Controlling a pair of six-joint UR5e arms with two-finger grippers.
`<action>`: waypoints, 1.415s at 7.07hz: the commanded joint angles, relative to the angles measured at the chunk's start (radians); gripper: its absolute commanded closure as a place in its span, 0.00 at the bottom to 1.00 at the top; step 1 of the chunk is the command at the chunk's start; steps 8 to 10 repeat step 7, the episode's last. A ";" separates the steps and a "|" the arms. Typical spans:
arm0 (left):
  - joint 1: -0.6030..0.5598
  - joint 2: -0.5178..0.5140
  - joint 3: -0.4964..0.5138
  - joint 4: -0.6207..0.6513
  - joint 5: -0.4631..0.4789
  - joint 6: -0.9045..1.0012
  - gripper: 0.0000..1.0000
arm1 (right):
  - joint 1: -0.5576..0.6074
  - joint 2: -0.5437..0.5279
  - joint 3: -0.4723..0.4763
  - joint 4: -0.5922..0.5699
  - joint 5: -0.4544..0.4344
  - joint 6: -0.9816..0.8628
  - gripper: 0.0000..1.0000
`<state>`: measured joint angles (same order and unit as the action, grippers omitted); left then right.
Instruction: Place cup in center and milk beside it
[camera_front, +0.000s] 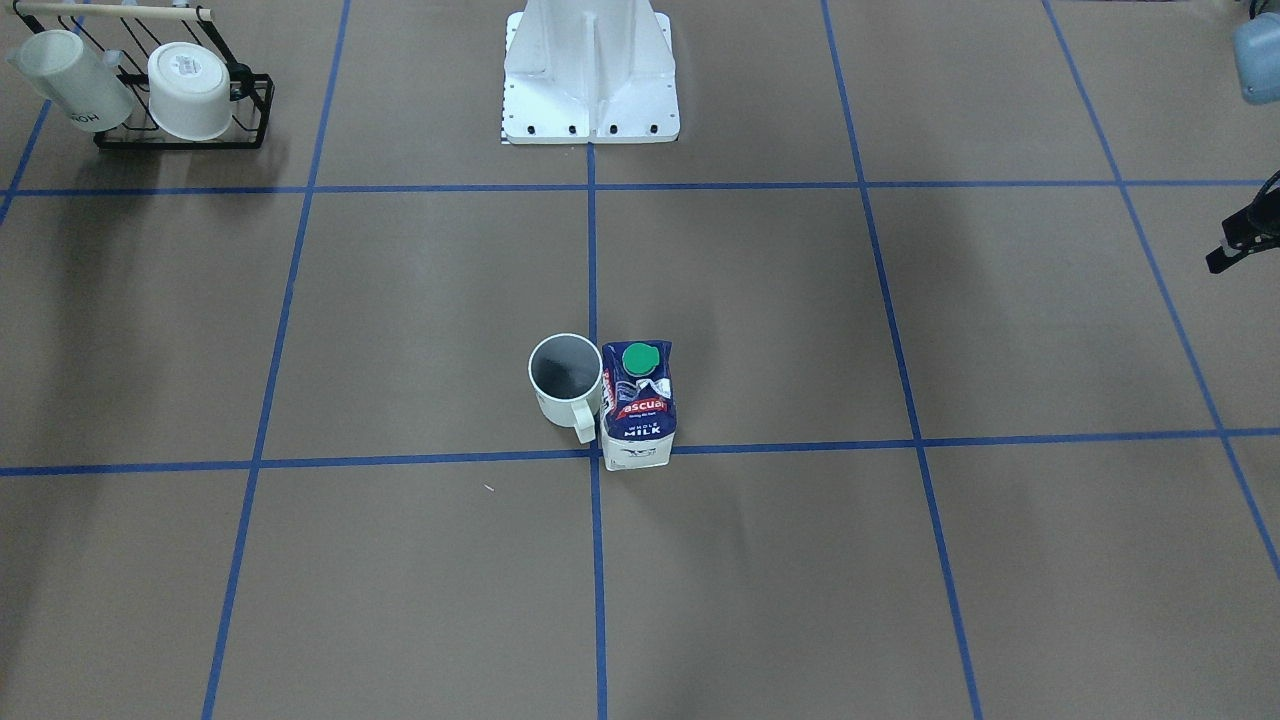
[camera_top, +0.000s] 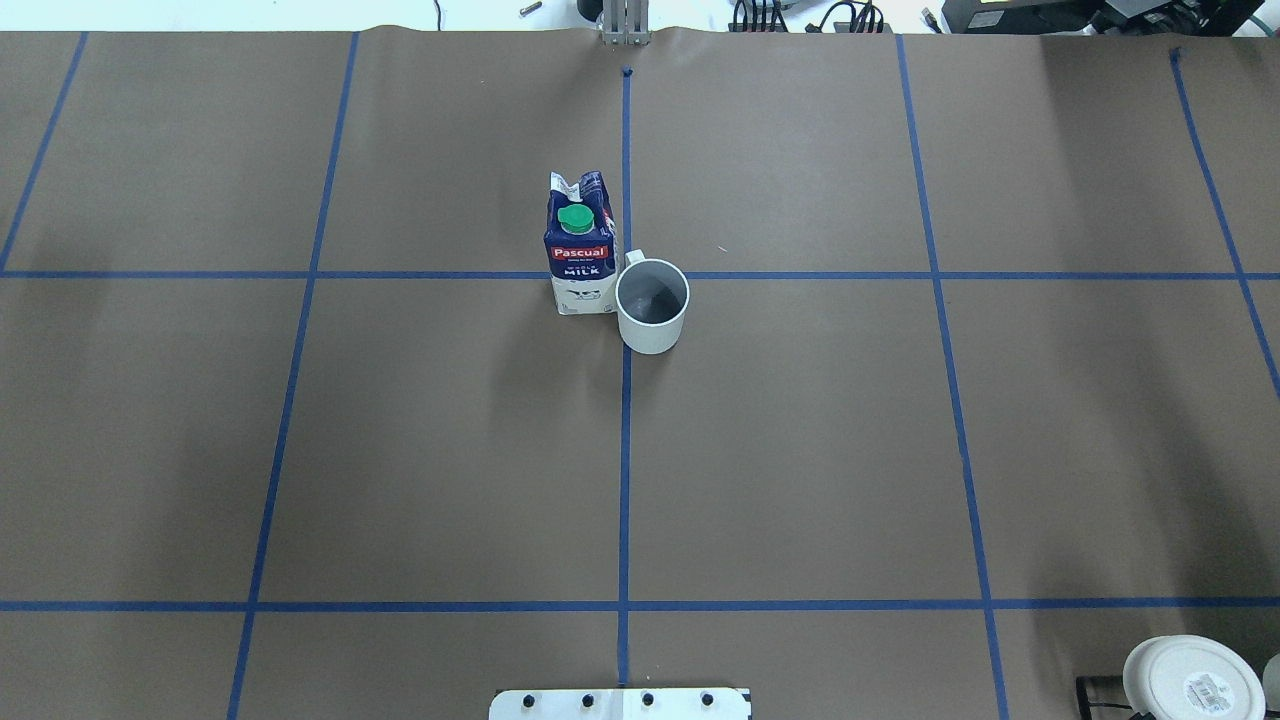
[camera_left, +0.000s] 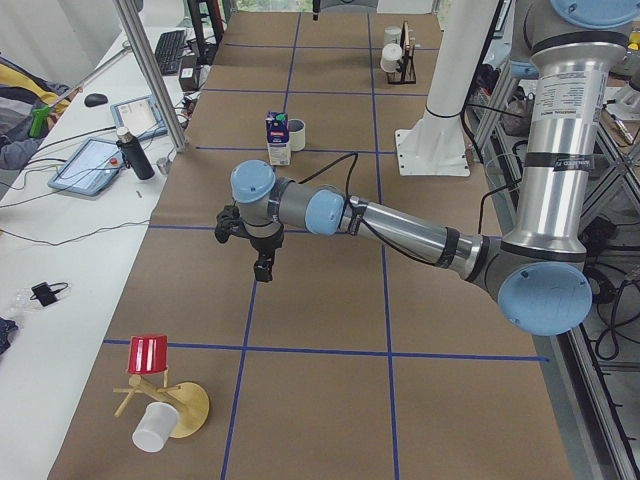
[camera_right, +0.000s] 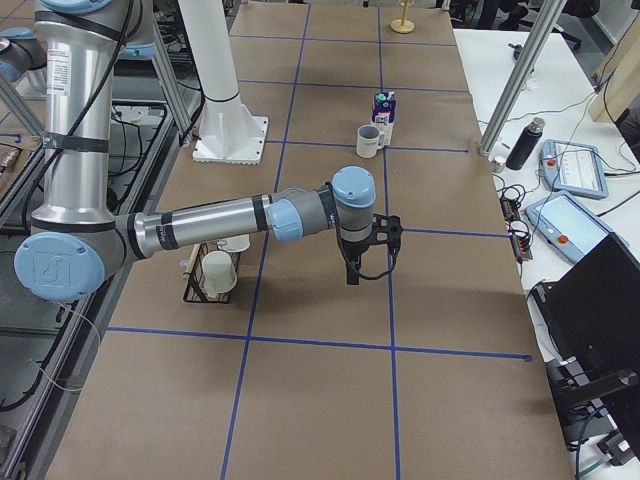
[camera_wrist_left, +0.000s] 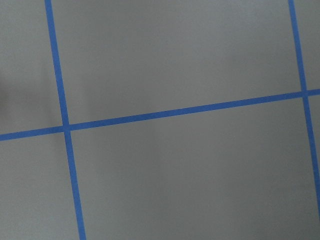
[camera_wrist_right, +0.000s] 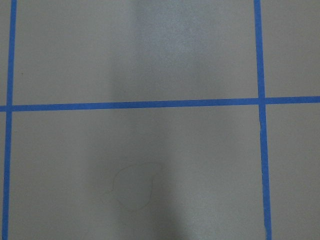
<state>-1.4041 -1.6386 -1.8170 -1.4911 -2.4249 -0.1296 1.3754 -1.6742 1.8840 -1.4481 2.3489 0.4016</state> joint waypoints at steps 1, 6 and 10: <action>0.002 -0.004 -0.022 0.000 -0.005 -0.002 0.01 | 0.002 0.005 0.004 0.000 0.001 -0.004 0.00; -0.007 -0.007 0.002 -0.005 0.007 0.001 0.01 | 0.001 0.013 -0.009 0.000 -0.002 0.000 0.00; -0.007 -0.004 0.001 -0.003 0.004 0.004 0.01 | 0.001 0.020 -0.005 0.002 0.000 -0.003 0.00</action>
